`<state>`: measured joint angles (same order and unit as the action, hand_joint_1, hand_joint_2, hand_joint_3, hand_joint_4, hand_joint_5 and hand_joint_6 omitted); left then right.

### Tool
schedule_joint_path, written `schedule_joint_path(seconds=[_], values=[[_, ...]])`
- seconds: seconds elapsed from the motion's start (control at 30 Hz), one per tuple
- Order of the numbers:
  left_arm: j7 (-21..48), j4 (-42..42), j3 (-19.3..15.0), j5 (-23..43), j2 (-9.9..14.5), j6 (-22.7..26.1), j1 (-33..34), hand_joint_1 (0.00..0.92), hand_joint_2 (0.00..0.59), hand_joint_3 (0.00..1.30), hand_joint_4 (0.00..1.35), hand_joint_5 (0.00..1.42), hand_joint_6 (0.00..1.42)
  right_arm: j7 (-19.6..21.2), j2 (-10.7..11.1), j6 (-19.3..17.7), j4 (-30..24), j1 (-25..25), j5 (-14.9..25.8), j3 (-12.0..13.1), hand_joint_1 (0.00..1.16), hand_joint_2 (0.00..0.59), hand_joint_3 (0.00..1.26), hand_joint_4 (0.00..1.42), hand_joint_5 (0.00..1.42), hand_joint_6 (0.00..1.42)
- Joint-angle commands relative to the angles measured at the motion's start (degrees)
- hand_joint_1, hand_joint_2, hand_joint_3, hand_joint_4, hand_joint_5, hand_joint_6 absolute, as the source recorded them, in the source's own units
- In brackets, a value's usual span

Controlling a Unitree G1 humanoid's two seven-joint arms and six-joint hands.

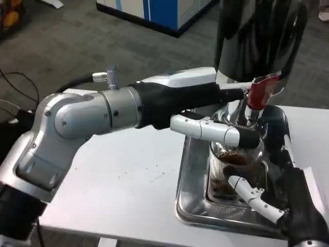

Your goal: Grasp the cup under the faucet to collect the drink, then remove the cup.

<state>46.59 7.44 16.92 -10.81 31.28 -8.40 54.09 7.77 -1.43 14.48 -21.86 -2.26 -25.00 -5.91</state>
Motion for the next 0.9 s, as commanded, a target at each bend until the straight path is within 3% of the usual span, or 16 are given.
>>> schedule_joint_path(seconds=[0.03,0.57,0.9], values=[[1.1,-0.3,0.6,-1.1,0.7,-0.7,-1.7,0.000,0.024,0.05,0.00,0.05,0.00,0.4,0.2,0.3,0.2,0.5,0.1,0.2,0.65,0.217,0.00,0.00,0.10,0.00],[-1.0,-6.9,-4.1,0.1,2.2,-0.7,-6.9,0.000,0.023,0.04,0.00,0.05,0.00,-0.2,0.7,-0.2,-1.8,-0.9,1.4,1.3,0.65,0.217,0.00,0.00,0.11,0.00],[-3.2,-13.3,-9.8,2.2,3.2,0.1,-11.5,0.000,0.022,0.04,0.00,0.05,0.00,-0.3,1.4,-0.1,-3.3,-2.0,2.2,1.3,0.65,0.223,0.00,0.00,0.11,0.00]])
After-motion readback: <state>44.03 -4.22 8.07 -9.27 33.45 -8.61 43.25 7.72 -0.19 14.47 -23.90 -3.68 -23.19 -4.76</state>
